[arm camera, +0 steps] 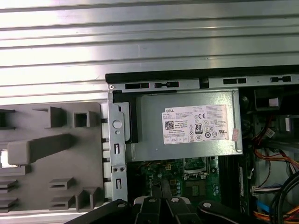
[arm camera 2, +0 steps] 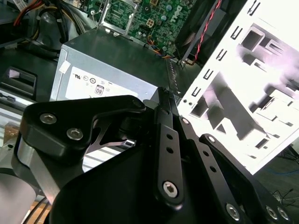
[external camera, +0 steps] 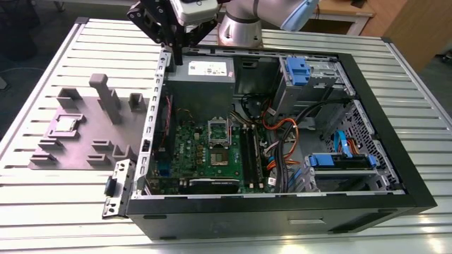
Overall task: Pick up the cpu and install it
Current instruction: 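Reach for the cpu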
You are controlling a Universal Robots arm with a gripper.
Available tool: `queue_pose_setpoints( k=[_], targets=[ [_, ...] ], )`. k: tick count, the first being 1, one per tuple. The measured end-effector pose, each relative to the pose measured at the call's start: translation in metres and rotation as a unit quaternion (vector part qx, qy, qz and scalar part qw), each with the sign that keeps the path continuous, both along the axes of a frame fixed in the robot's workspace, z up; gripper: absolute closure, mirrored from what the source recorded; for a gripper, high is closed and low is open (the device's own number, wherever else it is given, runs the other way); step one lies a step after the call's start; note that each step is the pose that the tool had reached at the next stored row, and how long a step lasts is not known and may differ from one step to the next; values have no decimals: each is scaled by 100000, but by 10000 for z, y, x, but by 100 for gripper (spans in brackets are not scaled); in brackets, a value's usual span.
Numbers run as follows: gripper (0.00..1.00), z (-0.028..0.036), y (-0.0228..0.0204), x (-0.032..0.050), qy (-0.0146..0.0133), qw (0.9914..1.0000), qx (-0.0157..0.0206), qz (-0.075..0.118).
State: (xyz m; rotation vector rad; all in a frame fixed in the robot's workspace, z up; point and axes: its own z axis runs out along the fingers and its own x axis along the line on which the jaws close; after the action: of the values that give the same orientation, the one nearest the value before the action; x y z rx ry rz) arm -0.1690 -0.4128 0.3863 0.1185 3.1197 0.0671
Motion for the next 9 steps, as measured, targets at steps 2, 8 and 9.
queue_pose_setpoints(
  k=[2,8,9],
  targets=[
    [89,-2,0,-3,26,100000,-2,3],
    [89,-19,0,-26,218,100000,0,0],
    [89,-20,0,-28,228,100000,2,2]
  ],
)
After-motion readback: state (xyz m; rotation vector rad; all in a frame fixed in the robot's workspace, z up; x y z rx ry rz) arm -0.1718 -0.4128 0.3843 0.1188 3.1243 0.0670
